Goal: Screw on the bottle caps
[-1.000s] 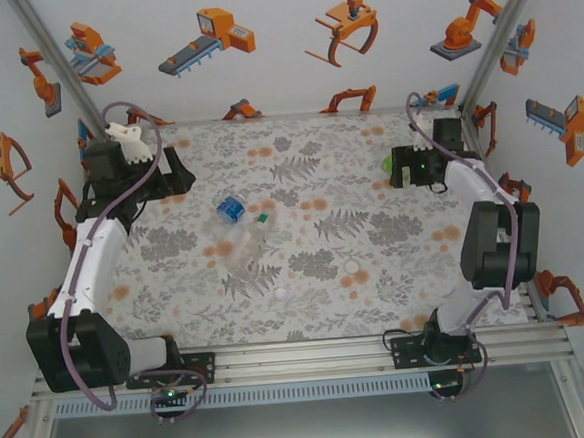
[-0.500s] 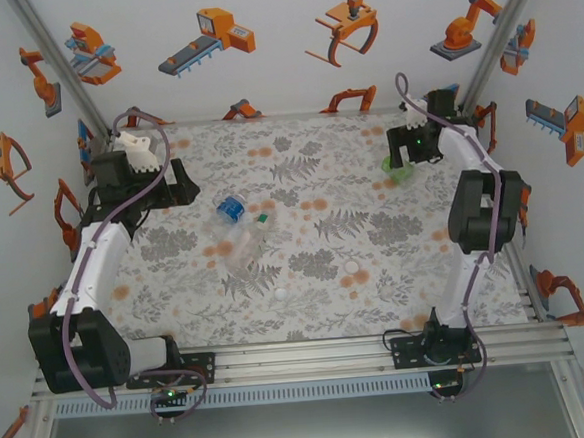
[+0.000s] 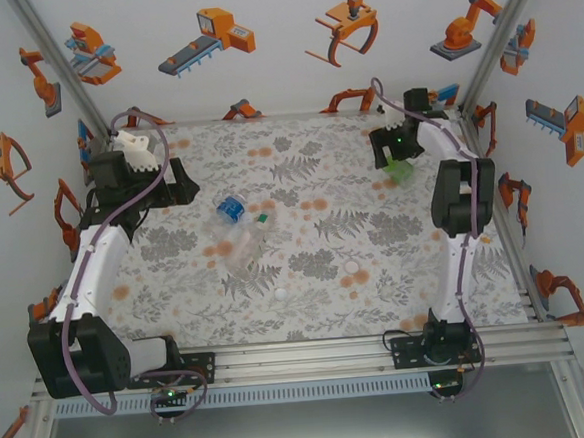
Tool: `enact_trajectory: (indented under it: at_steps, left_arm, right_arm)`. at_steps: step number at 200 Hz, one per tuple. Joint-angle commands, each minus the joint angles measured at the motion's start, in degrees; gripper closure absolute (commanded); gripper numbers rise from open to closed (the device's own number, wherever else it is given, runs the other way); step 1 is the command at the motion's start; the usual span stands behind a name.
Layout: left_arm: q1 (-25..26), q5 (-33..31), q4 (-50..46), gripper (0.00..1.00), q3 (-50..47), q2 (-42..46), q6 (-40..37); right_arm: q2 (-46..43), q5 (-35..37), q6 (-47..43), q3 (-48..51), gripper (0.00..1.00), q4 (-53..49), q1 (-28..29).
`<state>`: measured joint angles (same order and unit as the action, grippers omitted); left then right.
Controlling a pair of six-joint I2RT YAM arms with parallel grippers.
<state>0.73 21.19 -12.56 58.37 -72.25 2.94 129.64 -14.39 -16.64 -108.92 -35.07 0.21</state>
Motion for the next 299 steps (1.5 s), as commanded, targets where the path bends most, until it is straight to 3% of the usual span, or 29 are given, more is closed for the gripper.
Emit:
enact_trajectory:
  at_steps: [1,65,104,149,196,243,299]
  left_arm:
    - [0.4,1.8,0.6,0.03,-0.4,1.4,-0.7]
    - [1.9,5.3,2.4,0.02,-0.2,0.6,1.7]
    - [3.6,11.0,8.2,0.02,0.4,-0.5,7.5]
    - [7.2,16.3,23.8,0.02,0.2,-4.6,19.2]
    - [14.1,19.7,32.1,0.02,3.6,-9.8,23.4]
    - [19.9,26.3,54.4,0.01,3.8,-14.1,34.3]
    - [25.6,30.2,73.2,0.06,6.2,-19.0,42.6]
  right_arm:
    - [1.4,2.2,-1.1,-2.3,0.26,-1.7,0.7]
    - [-1.4,3.3,0.0,2.4,0.52,0.9,2.2]
    - [-10.1,2.1,3.1,10.7,0.53,4.2,4.3]
    - [-25.2,-1.9,11.0,22.6,0.53,10.2,8.4]
    - [-39.9,-10.5,22.6,34.5,0.54,23.6,12.3]
    - [-51.4,-19.1,36.6,44.3,0.54,45.6,15.7]
    - [-58.8,-21.5,50.6,50.3,0.55,69.5,19.6]
